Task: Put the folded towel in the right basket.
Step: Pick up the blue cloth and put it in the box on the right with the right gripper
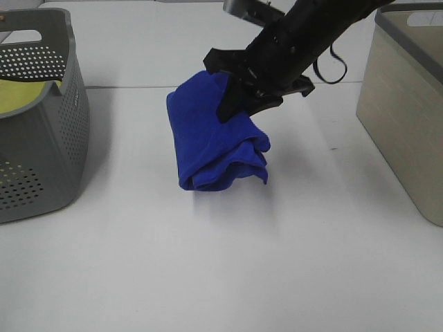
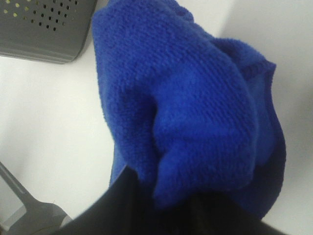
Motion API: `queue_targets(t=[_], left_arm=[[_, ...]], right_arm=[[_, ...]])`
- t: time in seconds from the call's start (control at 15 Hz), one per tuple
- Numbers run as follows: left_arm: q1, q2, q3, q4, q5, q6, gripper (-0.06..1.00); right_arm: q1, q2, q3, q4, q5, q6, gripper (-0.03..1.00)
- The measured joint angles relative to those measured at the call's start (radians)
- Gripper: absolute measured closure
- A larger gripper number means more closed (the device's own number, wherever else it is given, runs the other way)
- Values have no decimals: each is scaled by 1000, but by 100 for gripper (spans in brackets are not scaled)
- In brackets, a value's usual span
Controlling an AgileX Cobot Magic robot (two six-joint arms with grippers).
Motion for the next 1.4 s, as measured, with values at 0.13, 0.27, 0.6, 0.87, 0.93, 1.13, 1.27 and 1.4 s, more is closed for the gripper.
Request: queue_targets(t=[0.13, 0.27, 0.6, 0.87, 0.93, 1.13, 1.27, 1.4], left_arm=[[0, 0, 0, 0, 0, 0, -4], [0, 0, 0, 0, 0, 0, -4], [0, 0, 0, 0, 0, 0, -4], [0, 0, 0, 0, 0, 0, -4], [0, 0, 0, 0, 0, 0, -4], [0, 0, 0, 0, 0, 0, -4], [0, 0, 0, 0, 0, 0, -4], [0, 0, 0, 0, 0, 0, -4]], right_arm=[[0, -75, 0, -84, 25, 37, 75], [-21, -134, 0, -128, 64, 75, 75], [-239, -241, 0, -108, 143, 80, 75], [-469, -262, -44, -41, 182, 80, 75], [-539, -263, -51, -10, 189, 80, 75], [-815, -263, -52, 107, 170, 106, 75], [-920, -263, -52, 118, 136, 144, 75], [-974, -260, -52, 115, 120, 157, 75]])
